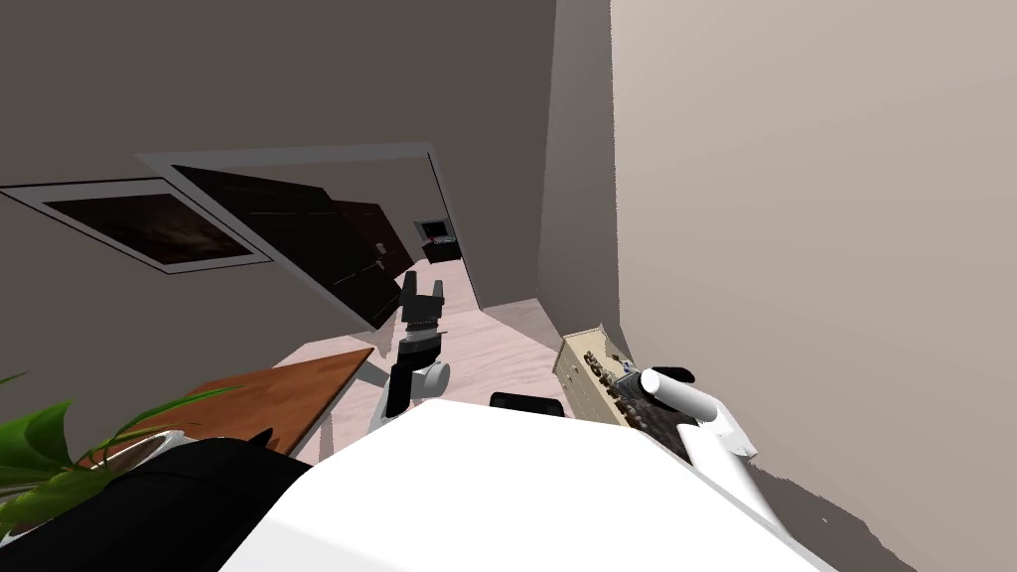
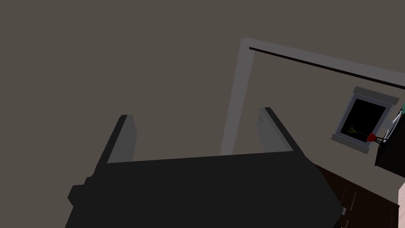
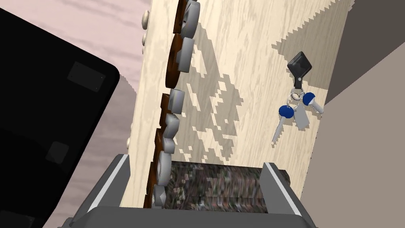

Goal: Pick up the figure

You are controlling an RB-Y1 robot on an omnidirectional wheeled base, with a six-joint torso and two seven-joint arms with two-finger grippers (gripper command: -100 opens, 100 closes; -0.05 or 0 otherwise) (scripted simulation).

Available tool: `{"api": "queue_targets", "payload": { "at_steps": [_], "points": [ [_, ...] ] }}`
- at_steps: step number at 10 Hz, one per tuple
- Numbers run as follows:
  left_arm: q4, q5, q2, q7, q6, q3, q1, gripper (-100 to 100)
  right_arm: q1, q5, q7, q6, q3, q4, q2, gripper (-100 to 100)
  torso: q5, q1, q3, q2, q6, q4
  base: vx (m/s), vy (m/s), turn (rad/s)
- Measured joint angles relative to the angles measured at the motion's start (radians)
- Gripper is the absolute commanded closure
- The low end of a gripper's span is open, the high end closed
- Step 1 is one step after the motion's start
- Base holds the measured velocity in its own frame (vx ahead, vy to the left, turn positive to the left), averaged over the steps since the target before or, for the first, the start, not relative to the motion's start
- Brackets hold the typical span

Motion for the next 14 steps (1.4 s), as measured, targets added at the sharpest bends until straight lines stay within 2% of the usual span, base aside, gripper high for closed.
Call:
{"api": "queue_targets", "payload": {
  "at_steps": [2,5,8,9,10,11,14],
  "points": [
    [0.000,0.000,0.000,0.000,0.000,0.000,0.000,0,-0.012,-0.011,-0.013,0.053,-0.016,0.044,-0.017,-100,0.000,0.002,-0.001,-0.003,0.000,0.000,0.123,0.041,-0.031],
    [0.000,0.000,0.000,0.000,0.000,0.000,0.000,0,-0.008,-0.016,-0.036,0.130,-0.029,0.060,-0.022,-100,0.000,0.001,-0.001,-0.002,0.000,0.000,0.102,0.022,-0.025],
    [0.000,0.000,0.000,0.000,0.000,0.000,0.000,0,-0.026,-0.032,-0.044,0.185,-0.049,0.127,-0.044,-100,0.000,0.001,-0.002,-0.003,0.000,-0.001,0.124,0.037,-0.024],
    [0.000,0.000,0.000,0.000,0.000,0.000,0.000,0,-0.021,-0.036,-0.046,0.203,-0.054,0.132,-0.044,-100,0.000,0.000,-0.001,-0.002,0.000,0.000,0.041,0.007,-0.002],
    [0.000,0.000,0.000,0.000,0.000,0.000,0.000,0,-0.020,-0.036,-0.047,0.207,-0.055,0.132,-0.043,0,0.000,-0.001,0.001,0.002,0.000,0.000,0.009,0.002,0.001],
    [0.000,0.000,0.000,0.000,0.000,0.000,0.000,0,-0.020,-0.036,-0.047,0.206,-0.054,0.132,-0.043,-100,0.000,-0.001,0.002,0.004,0.000,0.001,-0.017,0.007,0.103],
    [0.000,0.000,0.000,0.000,0.000,0.000,0.000,0,-0.041,-0.040,-0.048,0.178,-0.073,0.193,-0.057,-100,0.000,0.000,0.006,0.010,0.000,0.002,-0.061,0.011,0.162]
  ]
}}
